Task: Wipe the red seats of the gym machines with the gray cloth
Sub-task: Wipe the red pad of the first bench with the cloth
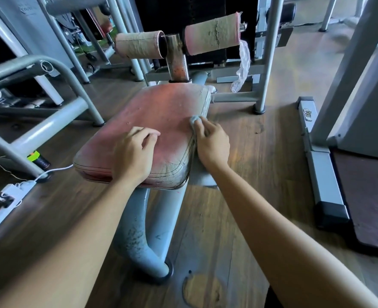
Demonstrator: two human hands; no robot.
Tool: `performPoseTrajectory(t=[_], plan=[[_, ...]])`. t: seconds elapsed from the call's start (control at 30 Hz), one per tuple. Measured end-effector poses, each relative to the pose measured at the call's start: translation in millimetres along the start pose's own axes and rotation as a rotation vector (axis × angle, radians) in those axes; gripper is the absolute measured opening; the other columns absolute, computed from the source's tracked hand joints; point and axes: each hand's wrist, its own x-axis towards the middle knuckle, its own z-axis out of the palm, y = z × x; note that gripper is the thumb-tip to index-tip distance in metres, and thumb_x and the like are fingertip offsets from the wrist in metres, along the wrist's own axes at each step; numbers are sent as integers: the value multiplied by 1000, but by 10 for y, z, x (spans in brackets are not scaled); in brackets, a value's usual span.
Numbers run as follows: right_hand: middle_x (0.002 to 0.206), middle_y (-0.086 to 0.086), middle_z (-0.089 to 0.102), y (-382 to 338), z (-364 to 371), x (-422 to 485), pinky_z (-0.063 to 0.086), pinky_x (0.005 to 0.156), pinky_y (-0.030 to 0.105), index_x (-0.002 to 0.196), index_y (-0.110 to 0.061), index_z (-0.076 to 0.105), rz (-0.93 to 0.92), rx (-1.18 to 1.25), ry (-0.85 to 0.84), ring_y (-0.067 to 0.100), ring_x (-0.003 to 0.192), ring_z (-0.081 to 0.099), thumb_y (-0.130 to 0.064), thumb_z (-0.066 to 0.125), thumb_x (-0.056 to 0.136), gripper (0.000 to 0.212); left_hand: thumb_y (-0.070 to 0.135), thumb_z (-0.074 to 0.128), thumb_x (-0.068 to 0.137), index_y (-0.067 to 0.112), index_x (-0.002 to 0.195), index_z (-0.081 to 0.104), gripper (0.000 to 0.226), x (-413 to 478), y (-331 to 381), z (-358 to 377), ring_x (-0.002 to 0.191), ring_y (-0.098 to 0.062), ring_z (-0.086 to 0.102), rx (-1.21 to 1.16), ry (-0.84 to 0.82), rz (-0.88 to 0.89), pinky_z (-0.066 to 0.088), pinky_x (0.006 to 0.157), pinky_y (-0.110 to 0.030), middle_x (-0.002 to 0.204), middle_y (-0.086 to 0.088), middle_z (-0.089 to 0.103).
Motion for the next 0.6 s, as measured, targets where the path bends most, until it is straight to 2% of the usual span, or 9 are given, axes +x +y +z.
performPoseTrajectory(t=[0.1,0.2,0.27,0.47,0.53,0.6], plan=[[123,-1,69,-32,31,40,41,84,30,127,-35,66,98,97,24,25,114,62,-47,47,100,35,38,45,96,32,97,74,30,-6,18,7,99,-16,63,4,18,-19,50,89,-38,108,15,67],[119,-3,72,-9,4,-341,42,82,28,123,-28,68,60,166,50,20,111,64,-40,51,101,31,35,45,98,31,98,74,30,-14,24,4,99,-16,63,9,16,-22,50,88,-38,109,14,67],[124,-8,69,3,-5,-438,42,84,26,124,-26,68,43,197,56,16,115,63,-37,52,101,31,32,46,99,30,98,74,28,-14,30,1,99,-17,63,6,13,-22,49,87,-36,109,13,67],[125,-4,70,-101,72,86,44,85,31,129,-35,65,180,165,70,26,116,62,-40,52,96,35,33,46,100,31,97,73,28,-22,48,-1,96,-18,63,42,22,-22,50,84,-38,109,14,67],[125,-7,69,-95,51,3,41,81,28,125,-33,67,158,160,63,25,115,62,-38,54,96,33,35,45,99,31,97,73,29,-19,52,6,96,-18,63,48,29,-21,50,84,-38,109,14,67],[130,-14,66,-60,35,-192,44,84,29,121,-30,70,71,144,73,21,117,62,-37,56,96,29,35,43,97,31,96,73,30,-24,54,4,95,-18,63,36,37,-17,50,84,-37,107,13,67]])
